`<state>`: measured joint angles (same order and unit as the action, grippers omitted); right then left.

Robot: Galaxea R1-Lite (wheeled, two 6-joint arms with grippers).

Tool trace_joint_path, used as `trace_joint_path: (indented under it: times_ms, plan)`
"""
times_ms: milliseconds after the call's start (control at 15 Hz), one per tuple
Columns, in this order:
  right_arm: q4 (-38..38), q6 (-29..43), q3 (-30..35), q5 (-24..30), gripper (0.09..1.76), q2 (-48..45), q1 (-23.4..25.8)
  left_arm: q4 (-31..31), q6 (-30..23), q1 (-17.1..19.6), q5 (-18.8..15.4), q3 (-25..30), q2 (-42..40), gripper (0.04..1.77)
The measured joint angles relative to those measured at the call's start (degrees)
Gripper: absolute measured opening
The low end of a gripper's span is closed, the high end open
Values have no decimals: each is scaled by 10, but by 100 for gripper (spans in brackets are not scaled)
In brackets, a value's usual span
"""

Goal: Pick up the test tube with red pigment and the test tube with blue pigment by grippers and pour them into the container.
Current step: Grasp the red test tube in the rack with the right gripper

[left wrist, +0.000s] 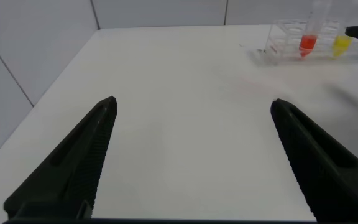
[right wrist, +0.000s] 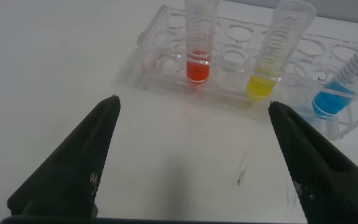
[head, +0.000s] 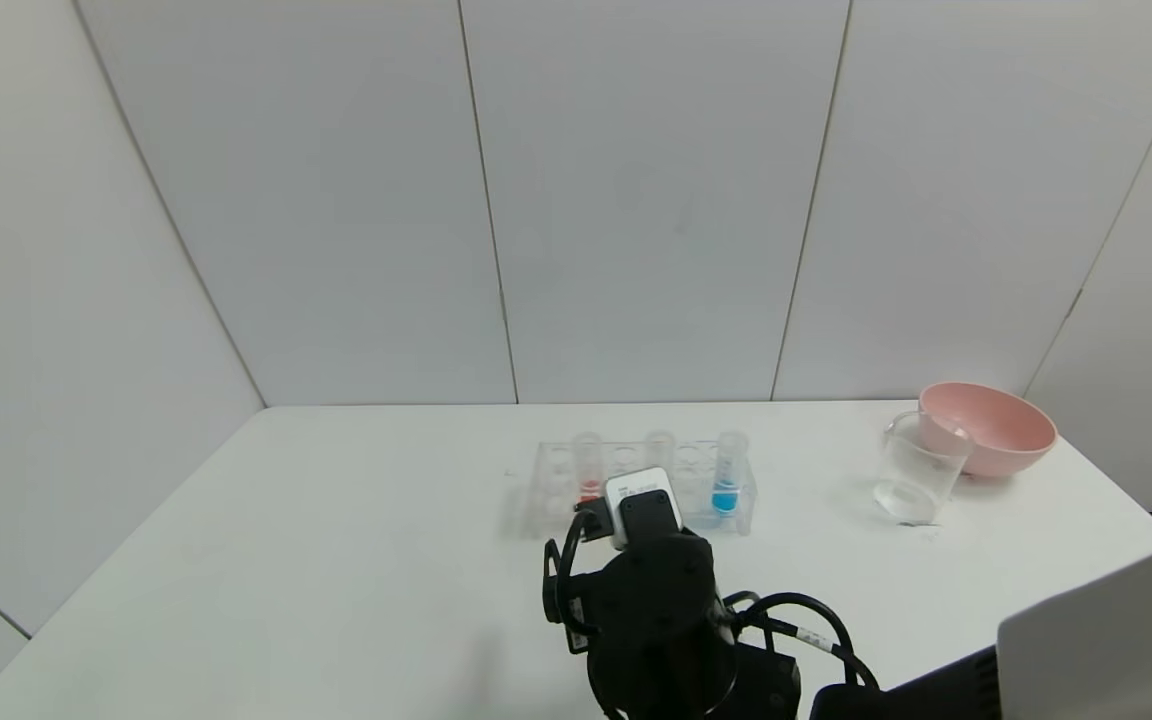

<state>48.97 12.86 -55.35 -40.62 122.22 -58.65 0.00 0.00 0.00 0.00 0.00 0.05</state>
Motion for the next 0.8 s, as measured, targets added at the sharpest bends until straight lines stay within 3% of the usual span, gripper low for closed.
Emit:
trace_joint_path:
  times_ms: [400, 800]
  plan:
    - [-5, -1, -64, 0, 171, 40, 10, 0, 0, 0, 0, 0, 0, 176]
    - [-16, -19, -185, 23, 171, 112, 56, 0, 0, 0, 0, 0, 0, 176]
